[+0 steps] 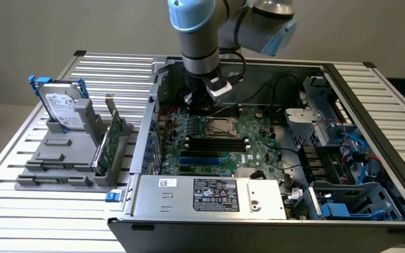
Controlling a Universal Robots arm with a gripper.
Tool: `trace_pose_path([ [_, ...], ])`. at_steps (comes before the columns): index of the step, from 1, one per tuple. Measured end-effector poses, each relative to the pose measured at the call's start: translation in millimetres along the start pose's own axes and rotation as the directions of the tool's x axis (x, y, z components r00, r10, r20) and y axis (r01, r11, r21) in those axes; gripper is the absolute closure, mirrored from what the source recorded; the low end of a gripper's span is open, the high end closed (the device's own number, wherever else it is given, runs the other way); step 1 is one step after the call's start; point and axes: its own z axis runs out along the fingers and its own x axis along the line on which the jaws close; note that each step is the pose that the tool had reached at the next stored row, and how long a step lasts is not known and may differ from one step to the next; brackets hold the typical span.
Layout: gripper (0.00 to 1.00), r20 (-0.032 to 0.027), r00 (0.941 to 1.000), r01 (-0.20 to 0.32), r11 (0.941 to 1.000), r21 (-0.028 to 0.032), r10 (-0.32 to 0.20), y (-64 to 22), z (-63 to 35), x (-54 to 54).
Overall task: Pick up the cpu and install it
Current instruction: 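Install the first cpu locking lever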
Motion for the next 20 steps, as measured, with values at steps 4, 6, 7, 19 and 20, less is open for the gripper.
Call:
trace_pose_path([
  [4, 0.89, 0.0002, 1.0000, 0.000, 1.0000, -0.0001, 0.000, -0.2, -2.0, 0.4],
  [6, 0.89, 0.0001, 1.0000, 0.000, 1.0000, -0.0001, 0.000, -0.5, -4.4, 1.1],
  [7, 0.89, 0.0001, 1.0000, 0.000, 1.0000, -0.0001, 0.000, -0.6, -5.4, 1.4],
  [19, 0.89, -0.0019, 1.0000, 0.004, 1.0000, -0.0076, -0.004, -0.5, -5.1, 1.3],
  [20, 0.89, -0.0022, 1.0000, 0.004, 1.0000, -0.0080, -0.004, -0.5, -4.9, 1.2],
])
